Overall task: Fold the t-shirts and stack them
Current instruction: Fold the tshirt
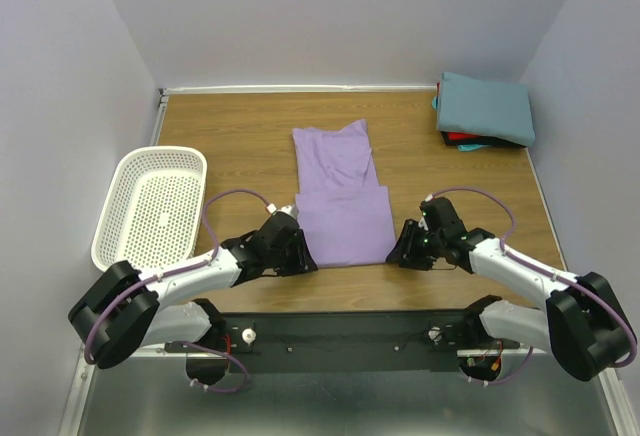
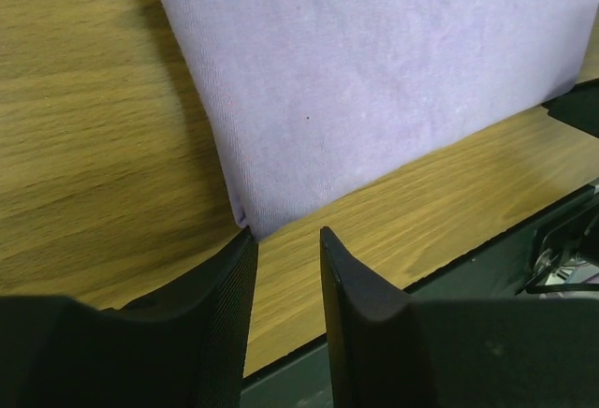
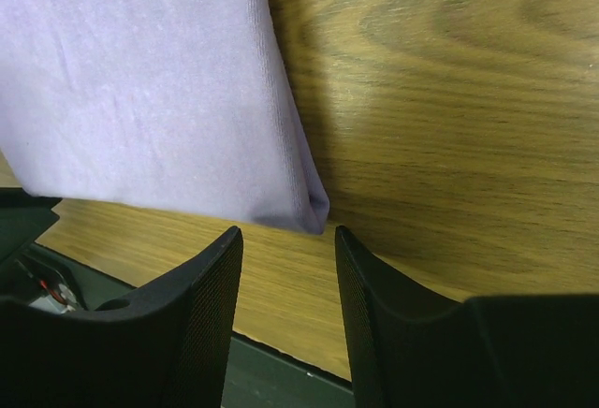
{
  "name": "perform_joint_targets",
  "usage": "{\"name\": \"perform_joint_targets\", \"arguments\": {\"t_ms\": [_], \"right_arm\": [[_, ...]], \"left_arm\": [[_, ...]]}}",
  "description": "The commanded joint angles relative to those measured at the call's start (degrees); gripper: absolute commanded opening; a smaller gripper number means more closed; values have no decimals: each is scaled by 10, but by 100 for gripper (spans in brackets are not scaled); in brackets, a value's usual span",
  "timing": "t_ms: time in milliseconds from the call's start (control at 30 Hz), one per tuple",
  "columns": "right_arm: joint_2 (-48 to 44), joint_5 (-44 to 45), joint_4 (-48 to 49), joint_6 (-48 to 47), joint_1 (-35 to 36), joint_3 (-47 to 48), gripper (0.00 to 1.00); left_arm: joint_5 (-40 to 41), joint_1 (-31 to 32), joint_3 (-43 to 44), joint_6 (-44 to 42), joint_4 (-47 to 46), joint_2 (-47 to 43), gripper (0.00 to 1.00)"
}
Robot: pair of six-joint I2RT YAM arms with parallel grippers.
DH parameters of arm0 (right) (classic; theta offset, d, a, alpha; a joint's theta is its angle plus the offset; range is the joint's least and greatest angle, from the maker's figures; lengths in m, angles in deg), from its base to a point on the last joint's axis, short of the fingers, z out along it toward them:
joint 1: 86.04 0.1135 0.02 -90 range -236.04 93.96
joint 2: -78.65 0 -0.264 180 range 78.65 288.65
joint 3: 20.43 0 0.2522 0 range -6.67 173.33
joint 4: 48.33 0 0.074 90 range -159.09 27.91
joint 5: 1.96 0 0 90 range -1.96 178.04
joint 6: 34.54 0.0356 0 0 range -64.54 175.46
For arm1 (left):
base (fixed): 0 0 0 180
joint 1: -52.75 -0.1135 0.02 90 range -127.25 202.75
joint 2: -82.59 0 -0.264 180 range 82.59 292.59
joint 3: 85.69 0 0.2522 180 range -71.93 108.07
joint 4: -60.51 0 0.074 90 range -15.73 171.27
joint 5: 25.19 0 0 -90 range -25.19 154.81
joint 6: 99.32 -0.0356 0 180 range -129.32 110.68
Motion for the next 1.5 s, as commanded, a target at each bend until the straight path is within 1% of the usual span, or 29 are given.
{"name": "perform_joint_targets", "arguments": {"t_ms": [0, 33, 100, 167, 267, 367, 433, 600, 733, 900, 1033, 1133, 1467], "right_arm": [[8, 8, -2, 5, 3, 2, 51], [9, 8, -1, 5, 3, 2, 51], [11, 6, 0, 4, 3, 1, 51], [12, 6, 0, 4, 3, -1, 51], [14, 6, 2, 4, 3, -2, 51], [17, 4, 2, 4, 2, -2, 51], [17, 3, 2, 3, 3, -1, 51], [17, 2, 2, 2, 3, -3, 51], [14, -1, 2, 3, 3, -5, 51], [11, -2, 2, 3, 3, -8, 51], [7, -4, 2, 4, 3, -11, 51], [3, -3, 2, 5, 4, -13, 51], [-6, -6, 2, 4, 3, -19, 51]], "left_arm": [[-5, 3, -7, 8, -9, -11, 41], [-2, 3, -9, 9, -4, -8, 41], [3, 3, -12, 13, 1, -4, 46], [-1, 3, -15, 16, -3, -2, 47], [-6, 3, -20, 21, -22, 2, 53], [-7, 2, -21, 33, -25, 8, 59], [-11, -5, -28, 43, -33, 12, 70], [-27, -18, -45, 62, -59, 4, 70], [17, -23, -36, 76, -10, -4, 70], [48, -23, -19, 83, 54, -2, 63], [86, -23, -3, 90, 88, -4, 60], [97, -23, 1, 89, 91, -2, 58], [100, -14, 16, 83, 86, 47, 52]]}}
